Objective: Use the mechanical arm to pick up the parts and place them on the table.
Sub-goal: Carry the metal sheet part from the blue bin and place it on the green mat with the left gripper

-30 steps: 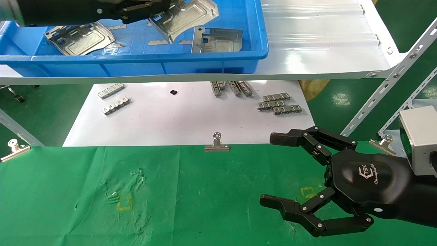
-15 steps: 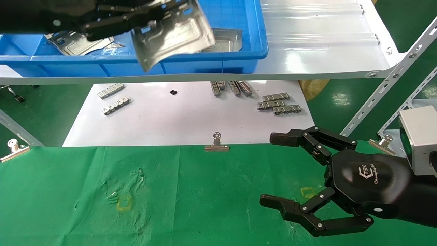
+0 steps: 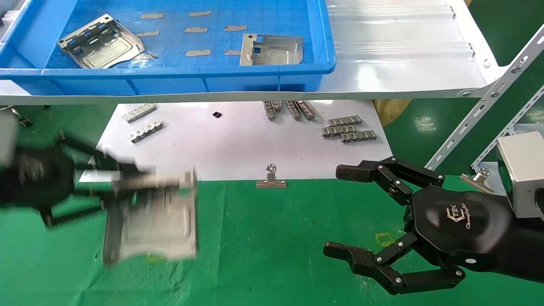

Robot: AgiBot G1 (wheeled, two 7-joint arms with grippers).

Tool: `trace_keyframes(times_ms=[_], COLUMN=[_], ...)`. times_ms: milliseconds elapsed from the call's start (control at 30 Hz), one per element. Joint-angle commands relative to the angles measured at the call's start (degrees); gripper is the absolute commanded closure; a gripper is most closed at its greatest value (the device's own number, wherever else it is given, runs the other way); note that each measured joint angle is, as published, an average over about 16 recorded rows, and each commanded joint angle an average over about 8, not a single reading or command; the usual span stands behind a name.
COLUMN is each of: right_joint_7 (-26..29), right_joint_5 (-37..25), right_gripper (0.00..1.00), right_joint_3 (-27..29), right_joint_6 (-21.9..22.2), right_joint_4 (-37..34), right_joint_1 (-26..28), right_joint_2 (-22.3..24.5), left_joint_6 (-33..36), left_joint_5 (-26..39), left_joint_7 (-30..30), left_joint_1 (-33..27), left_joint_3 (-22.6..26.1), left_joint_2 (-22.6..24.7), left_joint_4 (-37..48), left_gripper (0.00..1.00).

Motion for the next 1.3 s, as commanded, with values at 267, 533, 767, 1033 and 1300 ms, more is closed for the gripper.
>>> trace_keyframes(times_ms=[267, 533, 767, 1033, 1300], right_joint_7=[0.0, 0.0, 0.0, 0.0, 0.0], right_joint_5=[0.0, 0.0, 0.0, 0.0, 0.0], right_gripper=[0.0, 0.0, 0.0, 0.0, 0.0], right_joint_3=[0.0, 0.0, 0.0, 0.0, 0.0], right_joint_6=[0.0, 0.0, 0.0, 0.0, 0.0], right_joint_4=[0.0, 0.0, 0.0, 0.0, 0.0], right_joint_1=[0.0, 0.0, 0.0, 0.0, 0.0], right_joint_2=[0.0, 0.0, 0.0, 0.0, 0.0], left_joint_6=[-1.18, -2.89, -4.97, -5.52, -1.39], left_joint_5=[1.33, 4.7, 5.58, 5.77, 1.83], left_joint_7=[16.08, 25.08, 27.52, 30.82, 29.87], left_joint_1=[6.67, 7.2, 6.79, 6.57, 6.69], left_joint_3=[5.76, 7.83, 8.11, 8.07, 6.73], left_joint_2=[-0.39, 2.82, 5.65, 7.63, 7.34], left_joint_4=[9.48, 16.3, 20.91, 23.48, 24.7], left_gripper=[1.0, 0.66, 0.0, 0.0, 0.0])
